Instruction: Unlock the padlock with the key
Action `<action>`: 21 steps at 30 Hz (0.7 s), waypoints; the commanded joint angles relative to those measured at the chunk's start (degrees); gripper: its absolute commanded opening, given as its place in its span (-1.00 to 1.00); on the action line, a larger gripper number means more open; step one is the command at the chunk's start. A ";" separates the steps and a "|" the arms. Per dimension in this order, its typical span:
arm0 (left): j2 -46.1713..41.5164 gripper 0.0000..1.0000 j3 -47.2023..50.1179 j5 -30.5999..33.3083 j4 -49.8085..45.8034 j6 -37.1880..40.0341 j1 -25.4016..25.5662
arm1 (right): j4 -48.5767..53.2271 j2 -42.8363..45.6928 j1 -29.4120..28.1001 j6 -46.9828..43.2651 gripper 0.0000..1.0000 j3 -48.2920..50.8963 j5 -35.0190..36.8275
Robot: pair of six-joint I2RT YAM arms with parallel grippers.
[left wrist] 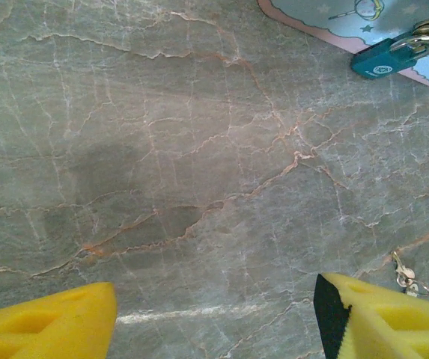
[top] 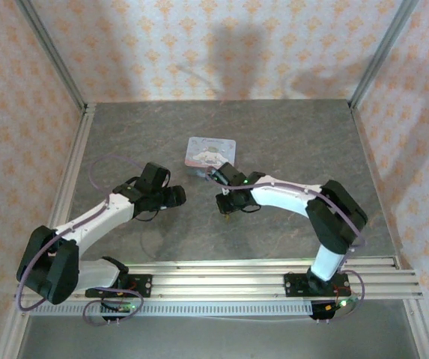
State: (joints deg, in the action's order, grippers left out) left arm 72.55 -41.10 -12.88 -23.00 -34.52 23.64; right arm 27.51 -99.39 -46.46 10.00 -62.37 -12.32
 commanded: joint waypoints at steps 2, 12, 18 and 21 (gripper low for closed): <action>0.63 0.42 -1.87 1.20 -2.15 0.38 0.09 | 5.25 -2.17 -0.30 -4.36 -0.35 -2.97 -0.49; 3.69 0.43 -2.83 0.65 -2.10 0.64 0.11 | 6.84 -5.40 -1.16 -6.52 -0.23 -4.06 0.18; 5.50 0.43 -4.50 0.90 -2.96 1.28 0.12 | 7.78 -6.51 -1.35 -7.41 -0.29 -4.95 -0.38; 6.13 0.43 -4.84 0.93 -2.92 1.32 0.12 | 8.31 -7.12 -1.44 -7.85 -0.31 -5.43 -0.59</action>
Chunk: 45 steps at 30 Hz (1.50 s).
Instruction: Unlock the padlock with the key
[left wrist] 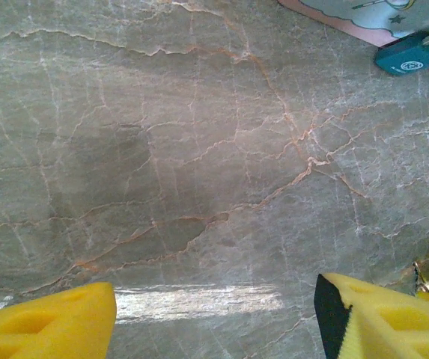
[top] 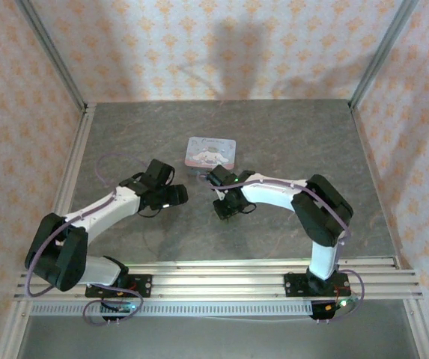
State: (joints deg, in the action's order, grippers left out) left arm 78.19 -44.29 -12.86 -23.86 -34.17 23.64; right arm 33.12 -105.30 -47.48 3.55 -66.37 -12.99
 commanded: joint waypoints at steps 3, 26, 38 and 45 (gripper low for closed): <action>1.00 0.43 -1.81 0.91 -2.09 1.03 0.16 | 3.72 -2.02 -0.57 -1.94 -0.32 -2.05 -0.41; -3.86 0.58 -1.67 2.41 -3.21 2.53 -0.16 | 4.27 -1.22 -1.56 -5.20 -0.95 -0.06 1.11; -6.86 0.58 1.91 -3.15 0.13 1.56 -2.48 | -6.39 7.12 -1.56 -12.55 -1.00 8.66 -0.93; -9.62 0.58 3.14 -5.58 0.54 2.14 -5.06 | -10.04 8.68 -1.56 -13.24 -1.00 10.18 -1.32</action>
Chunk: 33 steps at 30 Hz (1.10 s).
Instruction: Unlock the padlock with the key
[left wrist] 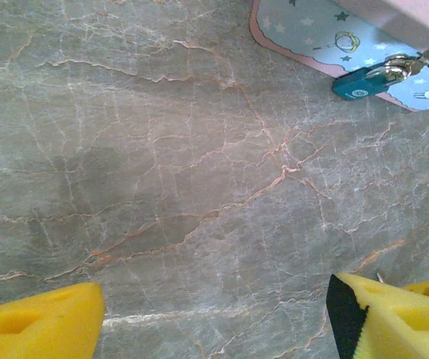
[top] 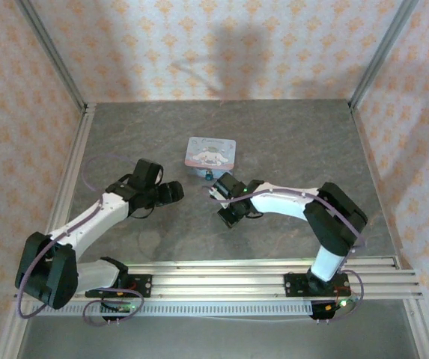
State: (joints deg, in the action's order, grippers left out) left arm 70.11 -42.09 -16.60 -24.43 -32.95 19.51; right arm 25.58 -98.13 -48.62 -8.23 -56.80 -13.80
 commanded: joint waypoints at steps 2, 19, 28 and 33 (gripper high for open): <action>-2.04 0.58 1.31 -2.52 1.54 1.04 -1.44 | -3.40 1.84 -0.42 -1.53 -1.00 0.85 -0.70; -2.19 0.39 6.18 -11.39 12.93 -10.11 -3.34 | -9.35 5.29 -0.42 -0.13 -1.00 2.91 -0.53; -1.77 0.06 12.14 -3.94 24.91 -32.07 4.77 | -12.14 5.41 -0.42 2.34 -1.00 3.65 -0.09; 1.48 -0.01 13.68 -0.08 34.16 -42.05 9.35 | -14.47 6.34 -0.42 4.63 -1.00 4.95 -0.22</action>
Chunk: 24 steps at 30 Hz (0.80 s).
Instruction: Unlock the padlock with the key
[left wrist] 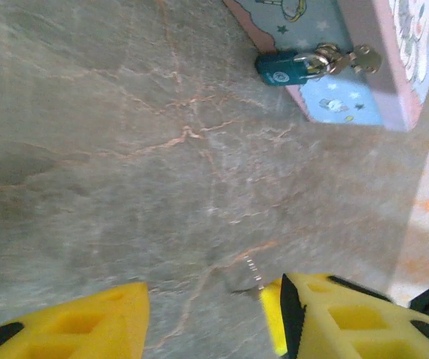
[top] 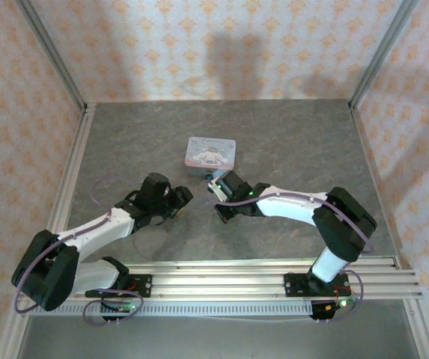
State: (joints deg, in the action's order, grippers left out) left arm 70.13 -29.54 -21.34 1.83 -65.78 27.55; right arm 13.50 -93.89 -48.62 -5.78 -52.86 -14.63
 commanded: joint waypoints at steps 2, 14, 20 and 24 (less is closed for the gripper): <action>3.28 -0.03 1.25 4.98 11.24 -11.98 2.00 | -3.09 2.46 -0.42 2.89 -1.00 1.53 0.49; 17.45 -0.16 -1.07 1.34 28.47 -21.87 5.93 | -6.60 6.04 -0.42 5.67 -1.00 4.85 1.54; 21.87 -0.23 -1.44 0.01 35.12 -25.81 7.03 | -7.60 6.91 -0.42 6.63 -1.00 5.57 1.68; 24.70 -0.23 -2.05 -1.35 38.57 -28.12 7.75 | -8.35 7.30 -0.33 7.67 -1.00 5.75 1.79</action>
State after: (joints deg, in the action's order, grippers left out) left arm 93.58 -30.11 -21.23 35.11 -90.91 34.50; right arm 7.03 -88.53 -48.62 0.40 -47.92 -14.37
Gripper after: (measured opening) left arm 0.385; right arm 0.059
